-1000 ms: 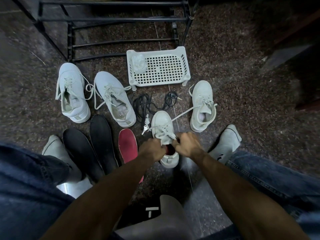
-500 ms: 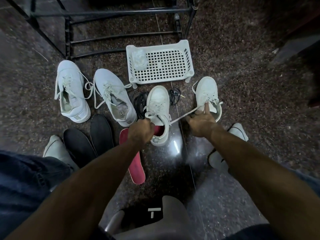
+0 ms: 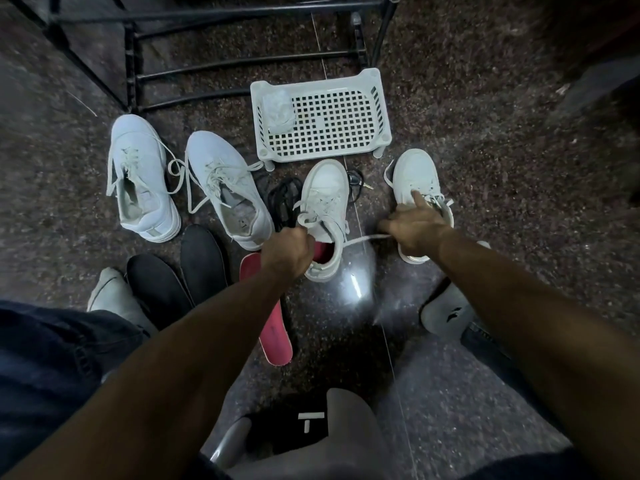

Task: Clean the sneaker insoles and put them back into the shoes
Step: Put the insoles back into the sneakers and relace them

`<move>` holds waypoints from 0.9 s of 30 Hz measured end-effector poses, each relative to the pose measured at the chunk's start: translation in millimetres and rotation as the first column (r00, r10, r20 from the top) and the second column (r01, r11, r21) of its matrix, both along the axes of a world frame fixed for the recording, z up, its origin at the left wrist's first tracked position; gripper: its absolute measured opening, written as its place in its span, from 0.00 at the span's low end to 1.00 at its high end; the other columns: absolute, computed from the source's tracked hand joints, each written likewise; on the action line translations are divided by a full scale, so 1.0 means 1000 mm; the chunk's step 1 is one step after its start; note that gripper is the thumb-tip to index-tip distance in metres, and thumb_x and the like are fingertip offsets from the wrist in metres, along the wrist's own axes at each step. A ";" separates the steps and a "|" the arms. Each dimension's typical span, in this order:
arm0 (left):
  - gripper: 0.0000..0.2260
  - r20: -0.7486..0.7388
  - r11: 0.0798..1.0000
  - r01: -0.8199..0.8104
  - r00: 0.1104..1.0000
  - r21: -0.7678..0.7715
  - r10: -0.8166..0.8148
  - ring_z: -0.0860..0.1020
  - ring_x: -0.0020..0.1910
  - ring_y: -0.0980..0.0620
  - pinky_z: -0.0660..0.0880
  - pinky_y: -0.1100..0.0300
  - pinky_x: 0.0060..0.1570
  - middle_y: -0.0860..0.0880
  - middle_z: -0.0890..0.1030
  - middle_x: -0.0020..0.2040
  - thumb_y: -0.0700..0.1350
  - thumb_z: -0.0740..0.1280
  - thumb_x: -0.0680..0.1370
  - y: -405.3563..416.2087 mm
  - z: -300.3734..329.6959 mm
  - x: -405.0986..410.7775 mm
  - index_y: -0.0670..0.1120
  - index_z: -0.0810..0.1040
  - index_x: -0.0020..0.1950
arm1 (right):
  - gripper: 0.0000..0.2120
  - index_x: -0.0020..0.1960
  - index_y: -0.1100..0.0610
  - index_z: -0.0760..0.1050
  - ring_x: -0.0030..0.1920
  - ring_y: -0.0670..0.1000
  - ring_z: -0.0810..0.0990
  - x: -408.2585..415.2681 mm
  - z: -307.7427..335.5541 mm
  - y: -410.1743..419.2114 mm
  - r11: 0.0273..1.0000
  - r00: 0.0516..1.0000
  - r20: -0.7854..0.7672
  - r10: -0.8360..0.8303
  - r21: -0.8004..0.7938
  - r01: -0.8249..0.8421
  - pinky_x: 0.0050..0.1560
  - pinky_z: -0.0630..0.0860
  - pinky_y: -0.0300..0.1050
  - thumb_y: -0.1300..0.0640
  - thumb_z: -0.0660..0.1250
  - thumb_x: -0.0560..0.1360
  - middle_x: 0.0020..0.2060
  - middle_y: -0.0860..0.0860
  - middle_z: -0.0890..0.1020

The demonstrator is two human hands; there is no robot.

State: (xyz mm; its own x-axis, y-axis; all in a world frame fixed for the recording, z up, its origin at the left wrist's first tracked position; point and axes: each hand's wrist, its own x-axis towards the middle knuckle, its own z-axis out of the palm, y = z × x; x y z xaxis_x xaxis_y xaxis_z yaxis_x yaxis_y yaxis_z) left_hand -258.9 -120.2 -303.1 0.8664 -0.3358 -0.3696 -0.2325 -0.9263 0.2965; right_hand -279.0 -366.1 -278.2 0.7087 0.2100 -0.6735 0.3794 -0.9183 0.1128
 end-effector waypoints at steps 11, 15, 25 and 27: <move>0.15 -0.068 0.996 0.004 0.998 0.086 0.001 0.80 0.48 0.34 0.67 0.52 0.40 0.36 0.82 0.51 0.46 0.55 0.82 -0.008 -0.004 0.010 0.38 0.73 0.61 | 0.13 0.52 0.55 0.81 0.54 0.57 0.81 -0.071 0.010 0.041 0.976 0.907 -0.375 0.193 0.168 -0.138 0.53 0.75 0.43 0.53 0.69 0.69 0.49 0.54 0.84; 0.20 -0.334 0.994 -0.110 0.937 -0.005 0.102 0.76 0.59 0.35 0.72 0.49 0.53 0.37 0.78 0.61 0.48 0.58 0.80 -0.005 -0.006 0.009 0.42 0.67 0.70 | 0.12 0.49 0.56 0.82 0.53 0.55 0.82 -0.077 0.002 0.071 0.980 0.918 -0.367 0.152 0.177 -0.091 0.53 0.74 0.42 0.52 0.69 0.69 0.48 0.54 0.84; 0.15 -0.244 0.811 -0.581 0.798 -0.071 0.551 0.78 0.58 0.38 0.75 0.48 0.56 0.40 0.80 0.57 0.51 0.60 0.79 0.066 0.002 -0.047 0.45 0.79 0.57 | 0.17 0.58 0.53 0.79 0.58 0.59 0.79 -0.108 -0.030 0.187 0.684 0.771 -0.381 -0.511 0.363 0.633 0.55 0.76 0.49 0.47 0.65 0.72 0.57 0.55 0.81; 0.19 -0.291 0.725 -0.688 0.703 -0.047 0.649 0.80 0.54 0.38 0.78 0.45 0.53 0.41 0.80 0.54 0.57 0.59 0.75 0.090 -0.012 -0.055 0.45 0.78 0.56 | 0.18 0.59 0.53 0.77 0.58 0.60 0.79 -0.107 -0.032 0.197 0.595 0.699 -0.410 -0.585 0.368 0.714 0.56 0.76 0.51 0.49 0.64 0.71 0.57 0.56 0.81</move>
State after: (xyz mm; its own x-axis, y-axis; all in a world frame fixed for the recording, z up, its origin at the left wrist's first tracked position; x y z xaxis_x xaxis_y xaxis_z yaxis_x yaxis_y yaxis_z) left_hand -314.1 -29.8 -315.2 0.7736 0.2327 -0.5893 0.5268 -0.7532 0.3941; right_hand -386.2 -168.9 -309.8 0.6260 0.0807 -0.7756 -0.3876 -0.8309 -0.3993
